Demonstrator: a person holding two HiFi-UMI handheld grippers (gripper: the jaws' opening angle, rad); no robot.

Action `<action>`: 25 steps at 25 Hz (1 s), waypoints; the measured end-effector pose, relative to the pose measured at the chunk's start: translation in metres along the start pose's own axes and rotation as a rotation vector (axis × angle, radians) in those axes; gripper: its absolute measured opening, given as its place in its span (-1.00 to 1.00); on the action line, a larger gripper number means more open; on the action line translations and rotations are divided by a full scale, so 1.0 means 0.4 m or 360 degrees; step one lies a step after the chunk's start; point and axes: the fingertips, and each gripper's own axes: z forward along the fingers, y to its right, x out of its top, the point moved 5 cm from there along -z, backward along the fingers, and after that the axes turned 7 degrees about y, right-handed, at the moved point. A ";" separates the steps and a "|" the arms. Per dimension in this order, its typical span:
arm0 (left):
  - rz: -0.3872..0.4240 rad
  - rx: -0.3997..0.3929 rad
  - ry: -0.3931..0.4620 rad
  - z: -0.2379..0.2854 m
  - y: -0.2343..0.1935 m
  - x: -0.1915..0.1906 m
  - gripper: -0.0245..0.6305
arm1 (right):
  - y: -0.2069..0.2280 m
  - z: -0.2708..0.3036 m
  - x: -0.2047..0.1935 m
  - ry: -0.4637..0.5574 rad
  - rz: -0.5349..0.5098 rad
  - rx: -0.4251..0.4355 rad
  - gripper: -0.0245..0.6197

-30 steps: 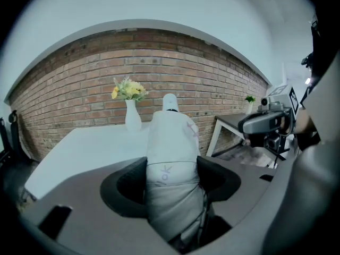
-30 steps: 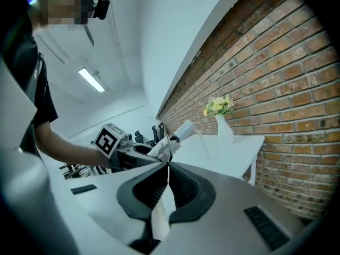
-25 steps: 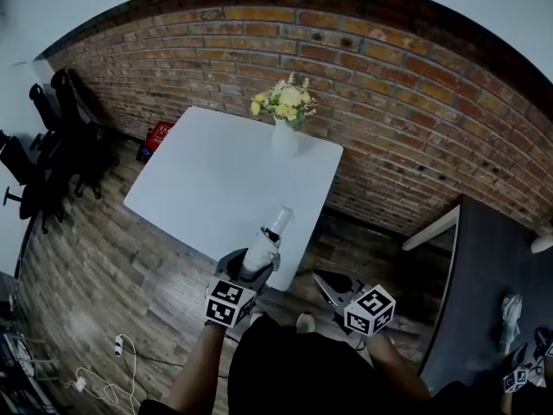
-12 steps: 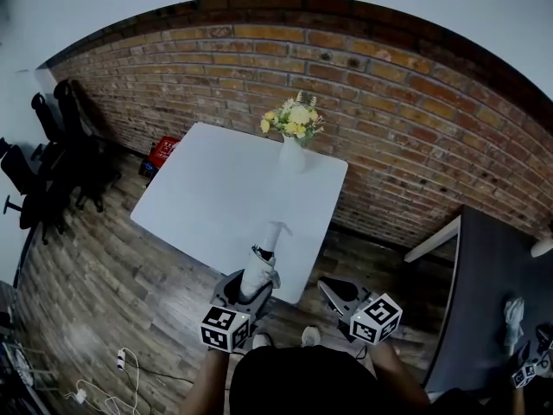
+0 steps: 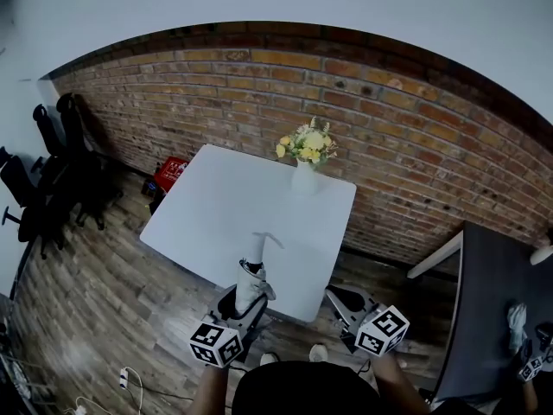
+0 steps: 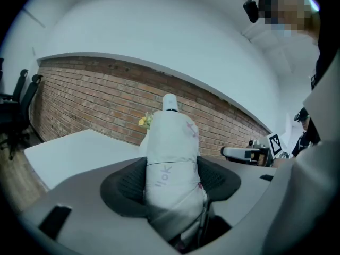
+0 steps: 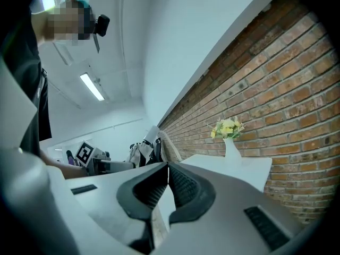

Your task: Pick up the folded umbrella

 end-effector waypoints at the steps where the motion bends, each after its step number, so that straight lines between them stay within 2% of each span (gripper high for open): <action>1: -0.0024 -0.0015 0.0022 -0.001 -0.008 0.010 -0.06 | -0.002 0.005 0.006 0.0009 -0.0009 -0.0010 -0.85; 11: -0.0086 -0.0094 0.0115 0.009 -0.063 0.067 -0.06 | -0.012 0.047 0.039 0.0063 -0.0046 -0.0114 -0.86; 25: -0.0083 -0.0129 0.0145 0.031 -0.067 0.093 -0.06 | -0.021 0.071 0.054 0.0068 -0.0079 -0.0108 -0.85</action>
